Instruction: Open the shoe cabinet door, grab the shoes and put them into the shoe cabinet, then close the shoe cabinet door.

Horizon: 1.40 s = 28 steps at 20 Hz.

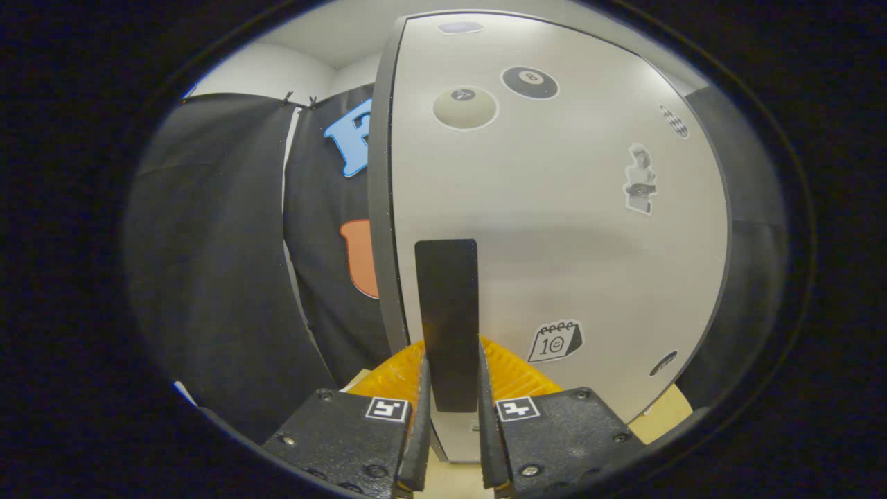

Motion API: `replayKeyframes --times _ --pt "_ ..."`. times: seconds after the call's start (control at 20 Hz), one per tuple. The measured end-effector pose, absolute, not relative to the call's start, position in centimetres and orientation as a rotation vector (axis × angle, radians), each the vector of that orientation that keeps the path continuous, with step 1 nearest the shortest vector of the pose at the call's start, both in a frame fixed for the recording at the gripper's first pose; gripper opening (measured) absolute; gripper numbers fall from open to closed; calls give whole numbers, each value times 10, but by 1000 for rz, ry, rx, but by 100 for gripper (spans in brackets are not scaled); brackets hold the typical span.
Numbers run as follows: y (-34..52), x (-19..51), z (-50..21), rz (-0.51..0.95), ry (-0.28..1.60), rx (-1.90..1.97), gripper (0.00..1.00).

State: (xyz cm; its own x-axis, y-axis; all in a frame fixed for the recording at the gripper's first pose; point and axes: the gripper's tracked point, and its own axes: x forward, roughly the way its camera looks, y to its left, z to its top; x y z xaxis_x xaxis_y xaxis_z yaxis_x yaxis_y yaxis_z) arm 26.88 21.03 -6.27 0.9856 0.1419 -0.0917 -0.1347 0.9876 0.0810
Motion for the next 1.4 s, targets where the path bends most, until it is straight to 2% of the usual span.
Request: replayKeyframes --times 0.35,1.1,1.4 --pt "208 254 -61 180 94 64 28" --pt "157 136 -69 256 92 46 27" --pt "131 112 -72 308 102 79 25"
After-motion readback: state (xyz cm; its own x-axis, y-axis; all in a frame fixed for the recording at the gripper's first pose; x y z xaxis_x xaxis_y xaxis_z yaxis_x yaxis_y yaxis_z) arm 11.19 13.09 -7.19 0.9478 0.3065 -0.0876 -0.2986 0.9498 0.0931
